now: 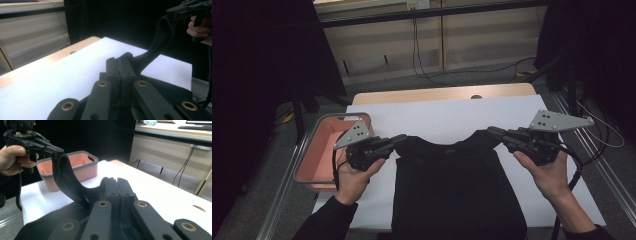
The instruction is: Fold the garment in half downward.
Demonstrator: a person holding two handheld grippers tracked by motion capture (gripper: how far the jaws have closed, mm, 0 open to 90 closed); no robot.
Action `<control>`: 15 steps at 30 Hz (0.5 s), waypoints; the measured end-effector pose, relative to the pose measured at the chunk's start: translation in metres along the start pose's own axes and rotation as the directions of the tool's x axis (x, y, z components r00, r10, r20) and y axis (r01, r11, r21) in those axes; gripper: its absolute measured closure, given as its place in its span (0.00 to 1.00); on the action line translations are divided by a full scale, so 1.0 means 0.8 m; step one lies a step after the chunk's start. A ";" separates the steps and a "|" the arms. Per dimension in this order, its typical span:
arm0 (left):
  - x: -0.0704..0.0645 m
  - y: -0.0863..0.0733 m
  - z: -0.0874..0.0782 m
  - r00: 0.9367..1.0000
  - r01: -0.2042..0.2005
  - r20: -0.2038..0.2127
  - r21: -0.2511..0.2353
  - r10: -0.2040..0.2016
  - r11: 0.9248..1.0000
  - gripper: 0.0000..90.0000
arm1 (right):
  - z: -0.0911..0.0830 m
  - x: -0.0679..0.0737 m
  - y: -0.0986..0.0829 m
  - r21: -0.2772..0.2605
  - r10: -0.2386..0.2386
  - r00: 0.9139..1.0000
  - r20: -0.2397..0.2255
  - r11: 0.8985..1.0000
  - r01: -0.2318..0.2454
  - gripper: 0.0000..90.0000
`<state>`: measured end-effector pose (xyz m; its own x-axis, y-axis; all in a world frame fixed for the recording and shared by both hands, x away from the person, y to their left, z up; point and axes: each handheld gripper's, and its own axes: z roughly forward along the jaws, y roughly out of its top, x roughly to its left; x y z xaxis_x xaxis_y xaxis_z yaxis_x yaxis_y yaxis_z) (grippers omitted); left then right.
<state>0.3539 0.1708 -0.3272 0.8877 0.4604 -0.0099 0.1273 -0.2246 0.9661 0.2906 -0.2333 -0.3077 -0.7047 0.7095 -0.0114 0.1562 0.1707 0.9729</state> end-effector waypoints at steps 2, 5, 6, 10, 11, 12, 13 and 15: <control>-0.002 -0.007 0.000 1.000 0.007 -0.001 0.015 -0.007 1.000 0.98 | -0.002 0.002 -0.005 0.009 0.007 1.000 -0.006 1.000 -0.007 0.98; -0.009 -0.018 -0.001 1.000 0.007 0.009 0.040 -0.007 0.999 0.98 | -0.006 0.005 -0.012 0.020 0.022 1.000 -0.019 1.000 -0.022 0.98; -0.012 -0.021 -0.003 1.000 0.006 0.013 0.047 -0.007 0.999 0.98 | -0.009 0.008 -0.015 0.025 0.029 0.999 -0.027 0.999 -0.028 0.98; -0.024 -0.029 -0.009 1.000 0.008 0.027 0.066 -0.010 0.998 0.98 | -0.021 0.024 -0.021 0.022 0.007 1.000 -0.018 1.000 -0.006 0.98; -0.028 -0.031 -0.011 0.999 0.005 0.036 0.071 -0.007 0.997 0.98 | -0.024 0.029 -0.022 0.023 0.004 1.000 -0.019 1.000 -0.003 0.98; -0.032 -0.034 -0.013 0.999 0.003 0.034 0.080 -0.005 0.997 0.98 | -0.027 0.034 -0.023 0.027 -0.002 1.000 -0.022 1.000 0.003 0.98; -0.035 -0.037 -0.014 0.999 -0.007 0.037 0.088 0.003 0.996 0.98 | -0.029 0.038 -0.025 0.029 -0.001 1.000 -0.028 1.000 0.002 0.98; -0.042 -0.044 -0.017 0.999 0.003 0.037 0.103 -0.007 0.995 0.98 | -0.032 0.045 -0.032 0.041 -0.002 1.000 -0.031 0.999 0.003 0.98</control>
<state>0.3138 0.1751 -0.3572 0.9025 0.4298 -0.0260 0.1748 -0.3105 0.9343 0.2430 -0.2297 -0.3274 -0.7263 0.6874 -0.0058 0.1824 0.2009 0.9625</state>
